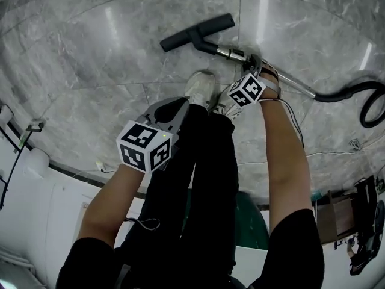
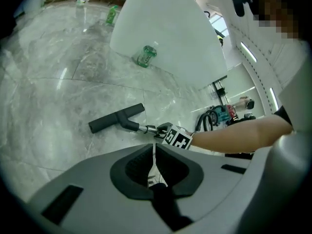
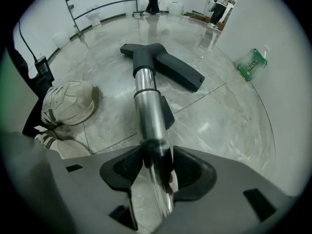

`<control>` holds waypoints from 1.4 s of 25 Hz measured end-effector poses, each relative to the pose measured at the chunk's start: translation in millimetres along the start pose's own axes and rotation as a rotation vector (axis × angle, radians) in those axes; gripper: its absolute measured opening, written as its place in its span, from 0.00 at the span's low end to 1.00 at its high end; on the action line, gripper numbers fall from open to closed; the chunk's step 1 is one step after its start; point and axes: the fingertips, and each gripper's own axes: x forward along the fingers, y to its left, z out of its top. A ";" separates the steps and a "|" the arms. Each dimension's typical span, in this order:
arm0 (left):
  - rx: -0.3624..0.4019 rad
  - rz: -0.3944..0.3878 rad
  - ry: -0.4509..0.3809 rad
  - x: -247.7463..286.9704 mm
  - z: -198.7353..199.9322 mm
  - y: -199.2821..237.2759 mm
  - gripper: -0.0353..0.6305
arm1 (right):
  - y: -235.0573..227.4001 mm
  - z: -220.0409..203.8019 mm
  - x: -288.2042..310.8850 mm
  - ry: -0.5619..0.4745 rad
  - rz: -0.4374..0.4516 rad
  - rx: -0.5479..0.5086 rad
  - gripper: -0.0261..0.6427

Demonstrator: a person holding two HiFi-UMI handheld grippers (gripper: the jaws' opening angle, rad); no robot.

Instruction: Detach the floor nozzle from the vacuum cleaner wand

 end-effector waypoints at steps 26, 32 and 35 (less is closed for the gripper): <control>-0.461 0.042 -0.555 -66.4 104.0 -8.8 0.49 | 37.9 102.8 -286.2 -0.516 0.472 0.003 0.33; -0.590 -0.149 -0.538 -75.8 86.7 -7.1 0.24 | 56.4 100.8 -302.2 -0.487 0.527 0.000 0.32; -0.540 -0.210 -0.544 -81.7 82.4 -13.1 0.24 | 65.7 99.1 -301.4 -0.454 0.597 -0.019 0.32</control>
